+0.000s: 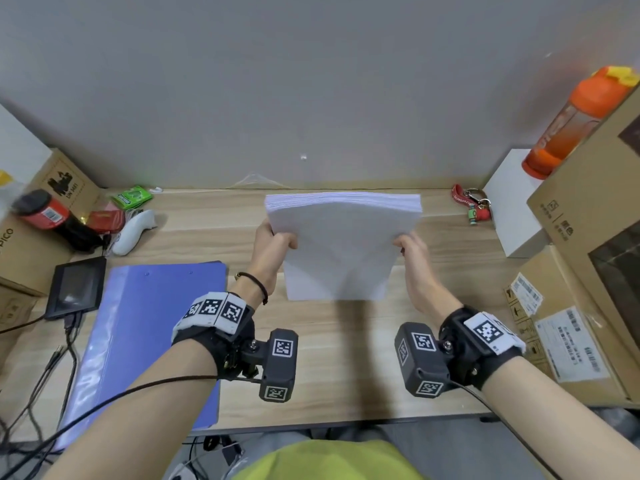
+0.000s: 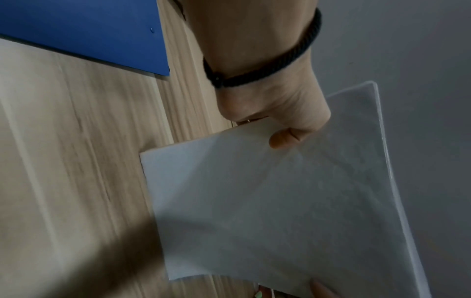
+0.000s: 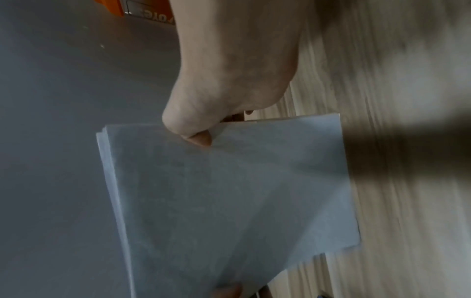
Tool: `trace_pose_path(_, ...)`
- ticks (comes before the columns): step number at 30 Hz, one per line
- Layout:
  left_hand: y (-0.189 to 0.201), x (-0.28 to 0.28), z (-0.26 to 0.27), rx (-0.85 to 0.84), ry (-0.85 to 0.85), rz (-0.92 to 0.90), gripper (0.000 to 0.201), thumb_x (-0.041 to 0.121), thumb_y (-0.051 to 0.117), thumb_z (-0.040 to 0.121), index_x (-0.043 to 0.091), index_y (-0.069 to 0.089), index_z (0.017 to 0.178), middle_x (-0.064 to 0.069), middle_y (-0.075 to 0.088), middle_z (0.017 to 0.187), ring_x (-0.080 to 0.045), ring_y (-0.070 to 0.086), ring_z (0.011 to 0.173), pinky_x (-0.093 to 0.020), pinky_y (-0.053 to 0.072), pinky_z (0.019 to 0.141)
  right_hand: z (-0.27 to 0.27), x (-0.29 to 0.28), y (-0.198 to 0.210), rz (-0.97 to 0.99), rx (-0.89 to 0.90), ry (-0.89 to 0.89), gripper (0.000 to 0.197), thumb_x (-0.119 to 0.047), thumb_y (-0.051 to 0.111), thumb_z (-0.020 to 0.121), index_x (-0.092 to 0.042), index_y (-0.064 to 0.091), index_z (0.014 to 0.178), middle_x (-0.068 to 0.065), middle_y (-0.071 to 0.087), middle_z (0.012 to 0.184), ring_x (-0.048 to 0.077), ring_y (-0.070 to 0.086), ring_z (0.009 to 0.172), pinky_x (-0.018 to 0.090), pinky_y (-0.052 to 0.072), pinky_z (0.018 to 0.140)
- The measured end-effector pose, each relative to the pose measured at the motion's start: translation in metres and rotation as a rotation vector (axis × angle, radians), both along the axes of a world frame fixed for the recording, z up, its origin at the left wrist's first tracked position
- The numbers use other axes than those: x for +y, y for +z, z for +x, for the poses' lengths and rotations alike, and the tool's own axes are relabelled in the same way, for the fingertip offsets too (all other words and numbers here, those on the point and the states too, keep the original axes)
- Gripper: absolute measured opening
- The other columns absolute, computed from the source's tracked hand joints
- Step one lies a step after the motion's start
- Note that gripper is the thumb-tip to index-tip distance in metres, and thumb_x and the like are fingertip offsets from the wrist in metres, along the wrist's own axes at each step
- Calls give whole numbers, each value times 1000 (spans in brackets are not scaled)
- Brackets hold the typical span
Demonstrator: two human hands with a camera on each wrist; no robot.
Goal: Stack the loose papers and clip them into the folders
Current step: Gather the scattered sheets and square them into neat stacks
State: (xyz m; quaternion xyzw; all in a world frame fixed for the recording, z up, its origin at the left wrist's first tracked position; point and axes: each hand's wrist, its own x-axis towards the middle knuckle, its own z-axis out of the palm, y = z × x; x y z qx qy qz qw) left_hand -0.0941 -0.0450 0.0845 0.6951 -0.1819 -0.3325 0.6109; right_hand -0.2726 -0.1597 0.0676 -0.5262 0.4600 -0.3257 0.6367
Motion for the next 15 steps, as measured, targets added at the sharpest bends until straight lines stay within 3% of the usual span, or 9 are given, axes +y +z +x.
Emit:
trace_pose_path(3, 6, -6, -4, 56, 60, -9, 31, 6, 43, 50, 12, 50, 79, 1, 51, 76, -13, 44, 67, -24, 35, 58, 8, -3, 9, 14, -56, -13, 27, 0, 37, 90, -20, 53, 83, -6, 56, 81, 3, 51, 71, 6, 40, 55)
trace_pose_path(6, 22, -16, -2, 73, 109, -71, 29, 4, 44, 52, 12, 49, 79, -1, 51, 76, -15, 47, 65, -21, 39, 56, 15, -13, 23, 12, -61, -22, 24, -9, 39, 87, -22, 58, 95, -1, 63, 98, 14, 57, 92, 25, 44, 78)
trace_pose_path(8, 33, -22, 1, 67, 100, -132, 26, 2, 44, 54, 11, 50, 78, -1, 52, 74, -12, 49, 60, -16, 40, 52, 16, -20, 33, -24, -50, -36, 23, -15, 40, 81, -26, 59, 86, 6, 60, 112, 22, 53, 107, 36, 41, 90)
trace_pose_path(10, 39, -26, 4, 64, 104, -192, 26, -1, 45, 56, 13, 51, 78, 1, 54, 73, -12, 50, 61, -15, 40, 52, 14, -25, 42, -62, -91, -57, 25, -9, 39, 82, -27, 56, 78, 3, 59, 104, 17, 53, 100, 27, 41, 86)
trace_pose_path(12, 33, -25, 6, 59, 98, -224, 33, -3, 43, 57, 12, 52, 85, 3, 55, 74, -14, 49, 67, -17, 41, 54, 10, -24, 41, -91, -114, -48, 29, 1, 37, 86, -24, 53, 80, -5, 56, 89, 7, 52, 83, 10, 43, 69)
trace_pose_path(13, 24, -23, 5, 59, 85, -211, 41, -3, 43, 55, 10, 52, 92, 3, 55, 76, -13, 49, 68, -18, 41, 55, 8, -22, 34, -89, -91, -17, 28, 2, 37, 87, -21, 53, 85, -6, 56, 86, 5, 52, 79, 6, 42, 62)
trace_pose_path(15, 2, -14, 1, 68, 36, -107, 54, 2, 43, 51, 10, 52, 104, 4, 56, 81, -13, 50, 72, -21, 40, 58, 2, -16, 14, -57, -18, 78, 27, 0, 39, 89, -16, 54, 104, -7, 59, 91, 7, 54, 84, 9, 44, 62)
